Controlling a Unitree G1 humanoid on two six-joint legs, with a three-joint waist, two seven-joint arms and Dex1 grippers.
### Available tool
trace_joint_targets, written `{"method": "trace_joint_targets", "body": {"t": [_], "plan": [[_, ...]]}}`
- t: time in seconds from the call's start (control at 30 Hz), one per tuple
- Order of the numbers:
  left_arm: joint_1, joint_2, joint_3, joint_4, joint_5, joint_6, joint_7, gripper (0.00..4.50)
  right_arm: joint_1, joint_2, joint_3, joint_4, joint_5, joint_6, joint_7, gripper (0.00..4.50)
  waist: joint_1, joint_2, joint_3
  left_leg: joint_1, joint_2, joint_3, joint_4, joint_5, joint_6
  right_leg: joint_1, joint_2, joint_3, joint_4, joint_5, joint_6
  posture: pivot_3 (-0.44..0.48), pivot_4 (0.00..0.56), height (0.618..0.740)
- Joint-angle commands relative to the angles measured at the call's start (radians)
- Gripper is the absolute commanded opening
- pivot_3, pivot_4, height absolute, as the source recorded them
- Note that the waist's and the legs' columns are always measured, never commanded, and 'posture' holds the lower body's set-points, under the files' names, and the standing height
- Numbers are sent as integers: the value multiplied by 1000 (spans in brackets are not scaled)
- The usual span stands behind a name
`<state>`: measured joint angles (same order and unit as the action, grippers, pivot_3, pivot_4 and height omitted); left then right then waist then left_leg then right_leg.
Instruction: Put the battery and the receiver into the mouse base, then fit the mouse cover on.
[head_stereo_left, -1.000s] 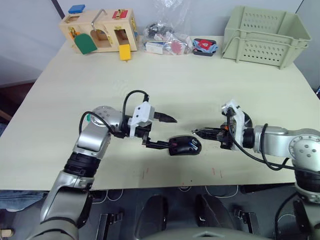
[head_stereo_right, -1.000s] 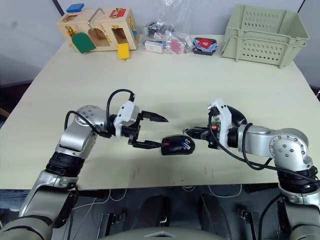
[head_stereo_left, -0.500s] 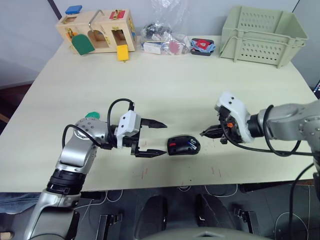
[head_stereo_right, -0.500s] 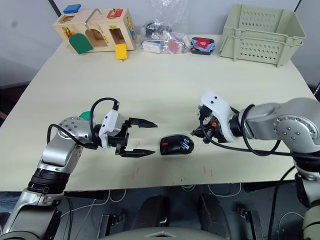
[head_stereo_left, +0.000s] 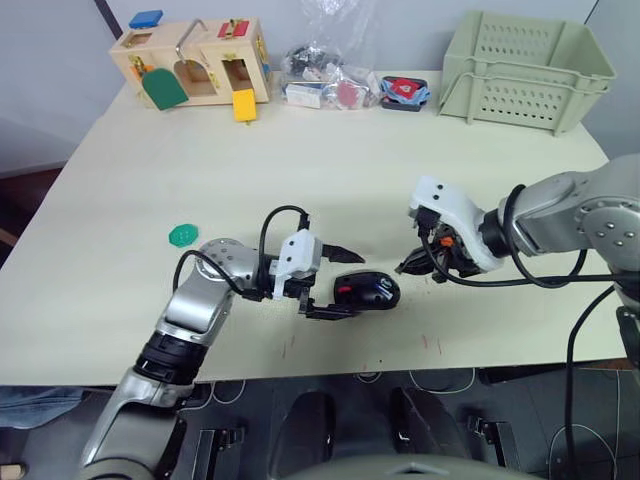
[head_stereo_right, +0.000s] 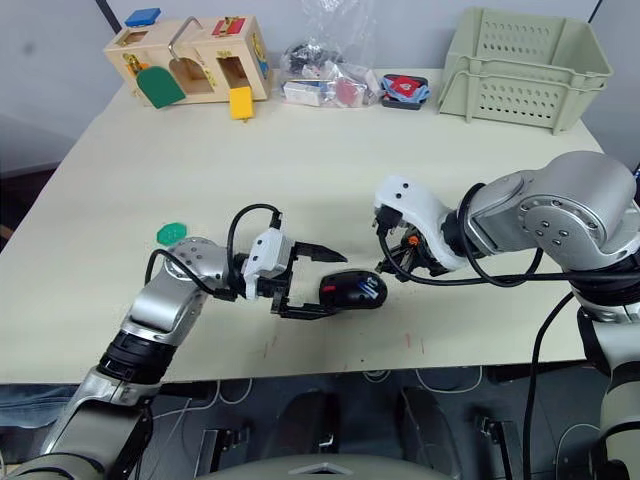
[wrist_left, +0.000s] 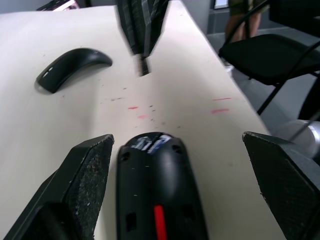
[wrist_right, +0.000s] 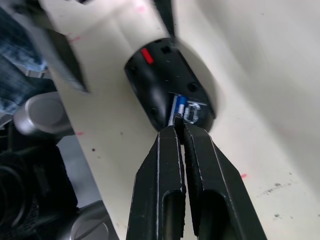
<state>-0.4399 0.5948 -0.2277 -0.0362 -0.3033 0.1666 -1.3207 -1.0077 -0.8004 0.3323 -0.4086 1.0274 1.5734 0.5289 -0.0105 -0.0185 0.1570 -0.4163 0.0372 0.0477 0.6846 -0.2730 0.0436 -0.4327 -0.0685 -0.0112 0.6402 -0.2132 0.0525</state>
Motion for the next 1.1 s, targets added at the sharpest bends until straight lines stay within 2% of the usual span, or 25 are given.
{"method": "trace_joint_targets", "body": {"t": [0.03, 0.17, 0.47, 0.7, 1.1], "plan": [[-22, -11, -23, 33, 44, -35, 15, 4395, 18, -74, 6, -84, -65, -115, 103, 0, 3, 0, 0, 0, 0, 0, 0, 0, 0, 0, 0, 0, 0, 0, 0, 0, 150, 740], [-32, -20, -55, 62, 71, -48, 3, 4395, 28, -121, 35, -110, -128, -177, 173, 0, 0, 0, 0, 0, 0, 0, 0, 0, 0, 0, 0, 0, 0, 0, 0, 0, 150, 740], [-65, -64, -118, 141, 150, -78, 22, 4395, 38, -146, 66, -130, -216, -246, 279, 0, 0, 0, 0, 1, 0, 0, 1, 0, 0, 0, 0, 0, 1, 0, 0, 0, 150, 740], [-91, -119, -123, 213, 170, -64, 53, 4395, 83, -149, 38, -131, -264, -312, 326, 0, 2, 0, 0, 0, 0, 0, 2, 0, 0, 0, 0, 0, 1, 0, 0, 0, 150, 740], [-98, -130, -133, 263, 185, -81, 51, 4395, 221, -165, -12, -174, -369, -478, 363, 0, 3, 0, 0, 1, 0, 0, 2, 0, 0, 0, 0, 0, 2, 0, 0, 0, 150, 740]]}}
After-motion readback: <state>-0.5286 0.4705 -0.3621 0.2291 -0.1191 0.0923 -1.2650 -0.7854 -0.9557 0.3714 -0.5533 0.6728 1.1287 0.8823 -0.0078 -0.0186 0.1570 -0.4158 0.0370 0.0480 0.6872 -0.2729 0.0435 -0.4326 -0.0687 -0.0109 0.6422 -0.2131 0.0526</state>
